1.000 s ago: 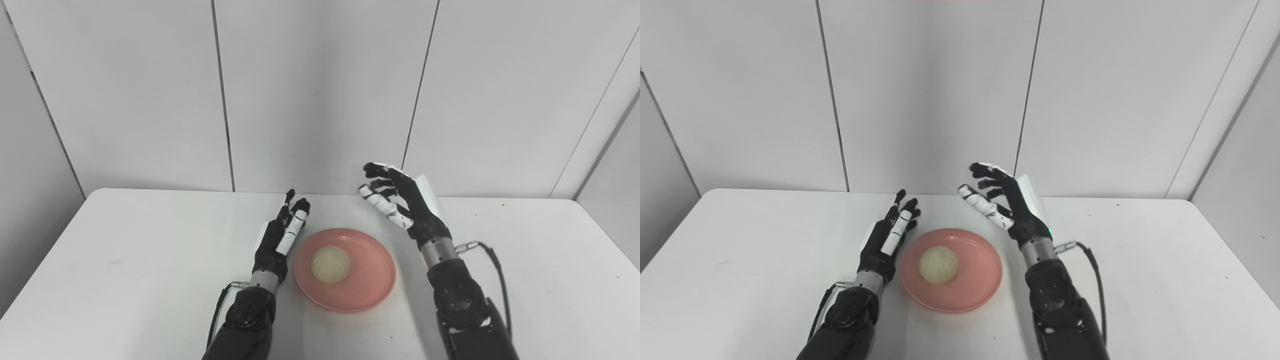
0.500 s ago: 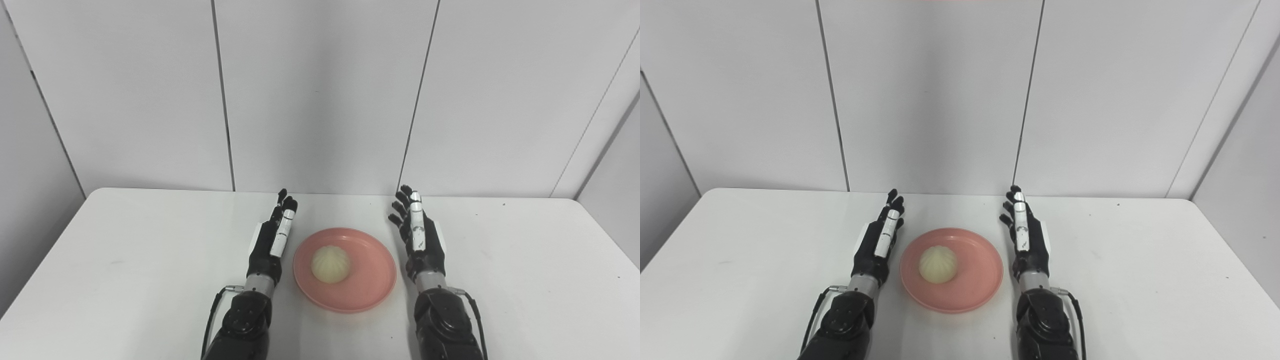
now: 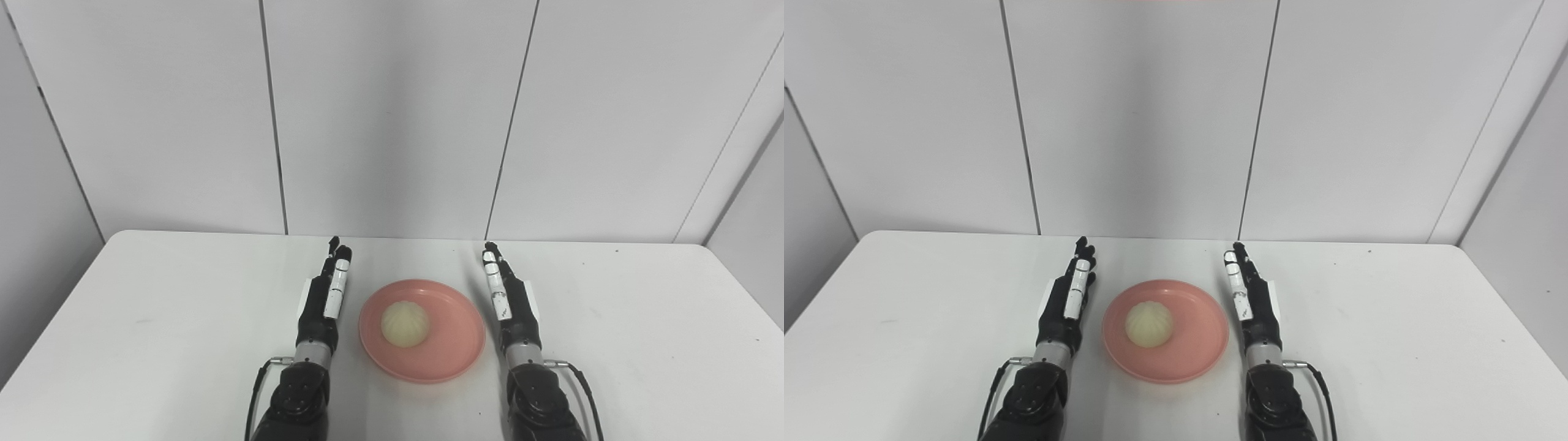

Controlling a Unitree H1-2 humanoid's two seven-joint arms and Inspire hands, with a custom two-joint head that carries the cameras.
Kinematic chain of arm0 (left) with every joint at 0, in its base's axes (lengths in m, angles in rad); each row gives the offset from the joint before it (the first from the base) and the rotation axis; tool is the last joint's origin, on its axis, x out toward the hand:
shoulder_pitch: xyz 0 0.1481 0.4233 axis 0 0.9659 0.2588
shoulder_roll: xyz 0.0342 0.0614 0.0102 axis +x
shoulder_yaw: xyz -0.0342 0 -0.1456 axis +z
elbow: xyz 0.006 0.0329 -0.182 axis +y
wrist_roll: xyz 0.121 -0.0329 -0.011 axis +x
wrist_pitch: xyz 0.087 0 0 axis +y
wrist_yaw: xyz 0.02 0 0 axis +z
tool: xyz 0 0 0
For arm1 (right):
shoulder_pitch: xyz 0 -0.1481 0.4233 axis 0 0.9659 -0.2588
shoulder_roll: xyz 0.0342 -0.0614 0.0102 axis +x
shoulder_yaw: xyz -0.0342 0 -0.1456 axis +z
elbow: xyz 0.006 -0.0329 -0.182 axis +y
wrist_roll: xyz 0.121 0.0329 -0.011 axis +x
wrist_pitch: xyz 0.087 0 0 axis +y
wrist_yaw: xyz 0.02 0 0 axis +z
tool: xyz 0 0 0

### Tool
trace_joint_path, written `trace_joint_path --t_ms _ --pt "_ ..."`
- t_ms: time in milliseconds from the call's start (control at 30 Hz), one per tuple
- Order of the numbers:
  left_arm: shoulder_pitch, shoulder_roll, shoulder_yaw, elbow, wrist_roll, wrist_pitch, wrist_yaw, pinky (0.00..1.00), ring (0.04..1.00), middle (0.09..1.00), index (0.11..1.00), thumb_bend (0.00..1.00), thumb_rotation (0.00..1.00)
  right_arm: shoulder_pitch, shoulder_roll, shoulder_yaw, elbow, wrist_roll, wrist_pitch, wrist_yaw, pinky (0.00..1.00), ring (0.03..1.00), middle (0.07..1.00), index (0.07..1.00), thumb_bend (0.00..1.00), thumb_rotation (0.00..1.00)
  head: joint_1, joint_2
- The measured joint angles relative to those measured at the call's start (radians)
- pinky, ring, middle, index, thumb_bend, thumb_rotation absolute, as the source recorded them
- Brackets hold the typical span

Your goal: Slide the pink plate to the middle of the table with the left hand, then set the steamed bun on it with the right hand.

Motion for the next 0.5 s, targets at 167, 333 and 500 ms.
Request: trace_joint_path --t_ms 167,333,500 --pt "0.005 -0.020 0.014 -0.010 -0.001 0.001 0.007 1.00 1.000 1.000 1.000 0.71 0.98 0.001 -0.004 0.007 0.000 -0.002 0.000 0.000 1.00 0.968 0.945 0.907 0.73 1.00 0.003 0.000" --pt "0.005 -0.030 0.033 -0.020 -0.017 0.013 0.018 1.00 1.000 1.000 1.000 0.72 0.99 0.001 -0.004 0.009 0.000 0.008 0.000 0.004 0.99 0.953 0.938 0.907 0.72 1.00 0.005 -0.002" --pt "0.008 -0.039 0.036 -0.030 -0.017 0.021 0.039 1.00 1.000 1.000 1.000 0.68 0.98 0.001 -0.004 0.005 -0.001 0.046 0.000 0.015 0.97 0.927 0.920 0.911 0.75 1.00 0.002 0.002"
